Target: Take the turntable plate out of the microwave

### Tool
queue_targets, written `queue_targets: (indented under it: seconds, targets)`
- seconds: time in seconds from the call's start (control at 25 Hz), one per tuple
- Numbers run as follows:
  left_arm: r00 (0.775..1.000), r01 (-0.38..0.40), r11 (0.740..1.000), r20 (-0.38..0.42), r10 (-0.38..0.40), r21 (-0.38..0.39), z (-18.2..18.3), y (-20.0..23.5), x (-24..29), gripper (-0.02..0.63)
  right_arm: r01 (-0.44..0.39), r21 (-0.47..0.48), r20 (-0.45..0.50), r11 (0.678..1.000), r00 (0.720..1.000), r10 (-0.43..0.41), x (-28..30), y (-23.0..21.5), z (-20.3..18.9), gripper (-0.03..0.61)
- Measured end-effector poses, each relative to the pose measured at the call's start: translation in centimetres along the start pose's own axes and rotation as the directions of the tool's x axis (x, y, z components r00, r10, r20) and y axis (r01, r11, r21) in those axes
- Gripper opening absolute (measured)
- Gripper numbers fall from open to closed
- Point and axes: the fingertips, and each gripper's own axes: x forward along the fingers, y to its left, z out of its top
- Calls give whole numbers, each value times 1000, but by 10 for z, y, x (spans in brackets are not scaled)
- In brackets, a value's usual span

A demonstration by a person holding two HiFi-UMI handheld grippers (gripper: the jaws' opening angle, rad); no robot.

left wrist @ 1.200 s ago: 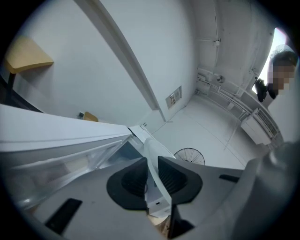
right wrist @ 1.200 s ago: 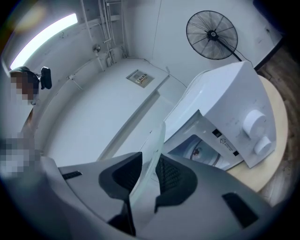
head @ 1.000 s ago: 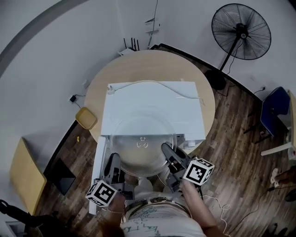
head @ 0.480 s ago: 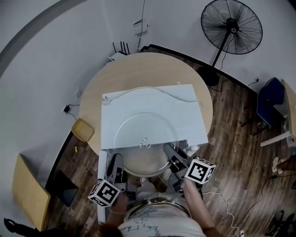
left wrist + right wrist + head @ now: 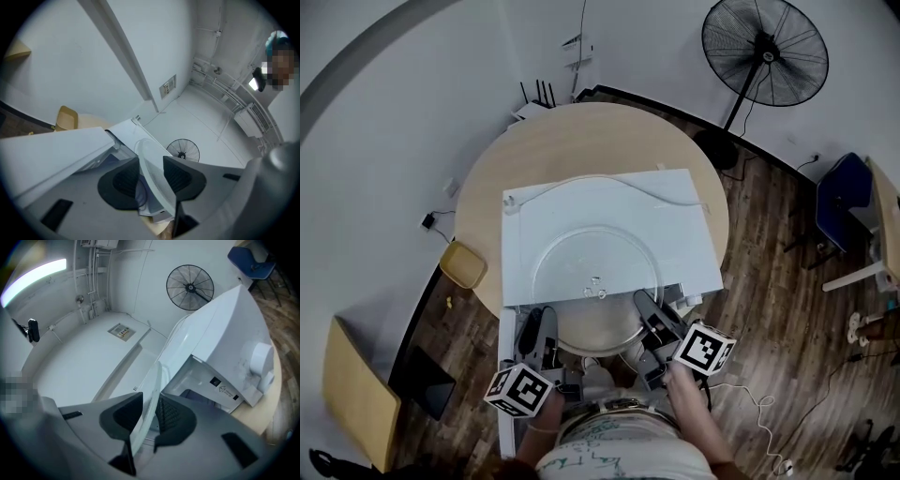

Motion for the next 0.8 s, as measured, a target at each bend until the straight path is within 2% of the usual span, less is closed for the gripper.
queue_targets:
  seconds: [0.12, 0.32, 0.44, 0.52, 0.6, 0.72, 0.8]
  targets:
    - [1000, 4, 993, 10, -5, 119, 2, -9, -6, 247, 3, 22, 12, 1000, 1000, -4, 0, 0, 0, 72]
    - [1000, -10, 976, 21, 5, 217, 6, -16, -30, 260, -5, 30, 17, 1000, 1000, 4, 0, 1, 2, 67]
    - [999, 7, 950, -49, 9, 313, -8, -26, -50, 262, -7, 19, 9, 1000, 1000, 7, 0, 1, 2, 71]
    - [993, 26, 950, -118, 12, 311, -24, -31, -61, 262, -3, 2, 8, 1000, 1000, 3, 0, 2, 2, 74]
    - [984, 50, 963, -179, -2, 266, -40, -32, -65, 262, 11, -10, 2, 1000, 1000, -11, 0, 0, 1, 77]
    - [971, 93, 976, -236, -45, 197, -60, -35, -60, 264, 22, -19, -5, 1000, 1000, -22, -1, -2, 1, 78]
    - [962, 120, 972, -265, -64, 202, -69, -40, -55, 262, 22, -19, -5, 1000, 1000, -22, -1, -2, 0, 80]
